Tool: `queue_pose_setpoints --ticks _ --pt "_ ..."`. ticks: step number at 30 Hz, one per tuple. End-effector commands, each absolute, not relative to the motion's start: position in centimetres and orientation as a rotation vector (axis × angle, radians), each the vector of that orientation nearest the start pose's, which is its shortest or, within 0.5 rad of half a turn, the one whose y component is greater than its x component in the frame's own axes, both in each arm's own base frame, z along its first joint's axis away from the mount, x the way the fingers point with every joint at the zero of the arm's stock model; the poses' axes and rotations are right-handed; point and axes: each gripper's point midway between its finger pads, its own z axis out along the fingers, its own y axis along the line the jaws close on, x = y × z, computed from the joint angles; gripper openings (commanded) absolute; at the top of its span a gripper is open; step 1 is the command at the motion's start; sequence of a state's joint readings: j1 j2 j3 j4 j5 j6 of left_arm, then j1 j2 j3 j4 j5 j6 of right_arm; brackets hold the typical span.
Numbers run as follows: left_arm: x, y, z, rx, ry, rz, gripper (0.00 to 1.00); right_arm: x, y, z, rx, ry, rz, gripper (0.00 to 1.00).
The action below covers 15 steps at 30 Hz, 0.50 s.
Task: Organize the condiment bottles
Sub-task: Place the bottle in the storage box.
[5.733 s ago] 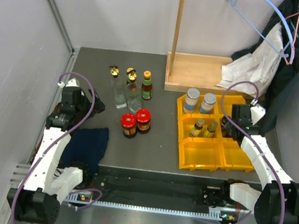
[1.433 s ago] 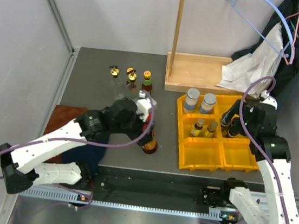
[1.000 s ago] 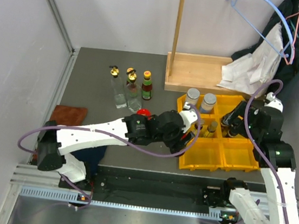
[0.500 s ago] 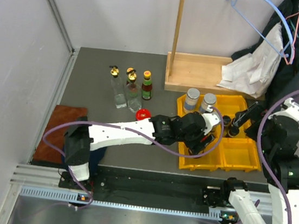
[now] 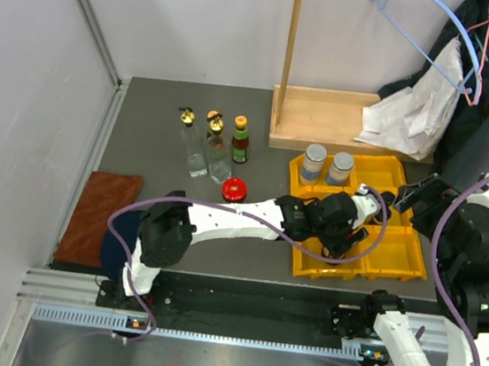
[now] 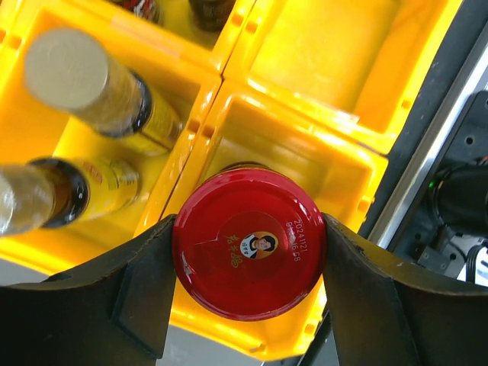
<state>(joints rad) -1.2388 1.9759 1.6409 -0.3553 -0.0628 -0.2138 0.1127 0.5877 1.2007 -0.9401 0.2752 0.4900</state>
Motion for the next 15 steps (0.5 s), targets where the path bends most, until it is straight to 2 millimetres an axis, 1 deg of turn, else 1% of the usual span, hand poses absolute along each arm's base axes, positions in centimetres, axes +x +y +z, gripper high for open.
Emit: queue_pose_setpoints --ticks 1,8,9,10,12,13,15 --pt "18.7 -55.4 21.3 1.032 1.855 -0.851 0.00 18.6 -1.6 35.2 0.551 1.752 0.123 0.99" --pt "18.4 -56.2 19.9 1.054 1.865 -0.845 0.00 18.5 -1.8 35.2 0.548 1.751 0.110 0.99" --pt "18.4 -56.3 19.9 1.056 1.864 -0.846 0.03 18.4 -1.8 35.1 0.549 1.753 0.108 0.99" --pt "18.3 -56.3 19.9 1.059 1.863 -0.846 0.16 18.4 -1.8 35.1 0.550 1.753 0.107 0.99" --pt "18.0 -56.3 20.0 1.078 1.848 -0.843 0.34 18.3 -1.8 35.2 0.548 1.752 0.106 0.99" --pt "17.8 -56.3 20.2 1.082 1.840 -0.836 0.55 18.3 -1.8 35.2 0.547 1.752 0.107 0.99" --pt "17.4 -56.4 20.6 1.098 1.815 -0.823 0.69 18.3 -1.8 35.1 0.548 1.754 0.107 0.99"
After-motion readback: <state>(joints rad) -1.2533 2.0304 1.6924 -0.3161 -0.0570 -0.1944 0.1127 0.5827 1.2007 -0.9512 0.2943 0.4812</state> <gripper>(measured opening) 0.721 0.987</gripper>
